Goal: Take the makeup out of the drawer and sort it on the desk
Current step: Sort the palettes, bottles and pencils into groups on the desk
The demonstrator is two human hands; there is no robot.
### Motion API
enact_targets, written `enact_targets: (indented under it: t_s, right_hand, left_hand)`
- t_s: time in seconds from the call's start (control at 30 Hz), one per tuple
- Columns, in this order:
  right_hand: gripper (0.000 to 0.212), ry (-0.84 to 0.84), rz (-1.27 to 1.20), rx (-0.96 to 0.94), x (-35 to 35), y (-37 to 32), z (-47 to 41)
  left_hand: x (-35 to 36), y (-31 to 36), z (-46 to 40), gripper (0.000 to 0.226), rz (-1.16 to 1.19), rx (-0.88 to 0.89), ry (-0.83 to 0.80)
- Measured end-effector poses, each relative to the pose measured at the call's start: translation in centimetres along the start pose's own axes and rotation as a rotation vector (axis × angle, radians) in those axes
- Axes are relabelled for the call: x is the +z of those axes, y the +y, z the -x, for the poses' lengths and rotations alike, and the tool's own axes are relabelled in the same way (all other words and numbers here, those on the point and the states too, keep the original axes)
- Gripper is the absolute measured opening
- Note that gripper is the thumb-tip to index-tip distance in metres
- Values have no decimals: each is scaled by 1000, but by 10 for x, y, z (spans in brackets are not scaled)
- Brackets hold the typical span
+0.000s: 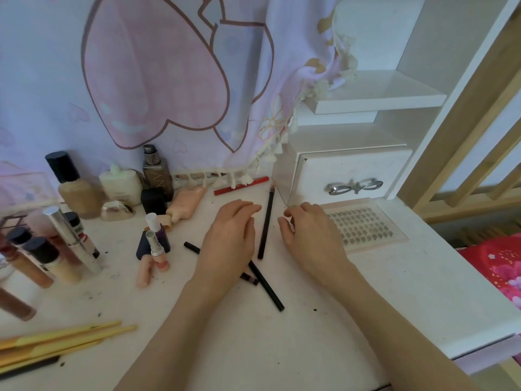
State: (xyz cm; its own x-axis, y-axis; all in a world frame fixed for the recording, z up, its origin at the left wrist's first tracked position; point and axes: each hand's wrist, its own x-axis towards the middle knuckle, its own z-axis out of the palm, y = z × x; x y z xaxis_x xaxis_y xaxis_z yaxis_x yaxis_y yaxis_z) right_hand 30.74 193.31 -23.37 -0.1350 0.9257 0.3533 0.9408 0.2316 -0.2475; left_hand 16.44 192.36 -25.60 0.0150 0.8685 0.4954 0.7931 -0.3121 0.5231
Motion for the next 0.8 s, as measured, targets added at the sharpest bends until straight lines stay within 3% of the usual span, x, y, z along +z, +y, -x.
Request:
enact_targets:
  t_s: [0.23,0.47,0.57,0.67,0.8]
  right_hand:
    - [30,-270,232,131,13,-24,-60]
    - [21,-365,221,213,22,-29,-72]
    - [10,-349,148,213,19,-28,-71]
    - [26,-314,-1,210,2,-23,-67]
    - [27,-413,-431,158,-39,-12,-47]
  left_hand:
    - [-8,-2,-2,36,43,-8,-2]
    - [-9,-5,-4,37,48,0,26]
    - [-9,-7,-5,37,73,-10,43]
    - [-13,-8,-7,37,112,15,86]
    - [-23,4,-12,33,571,-248,35]
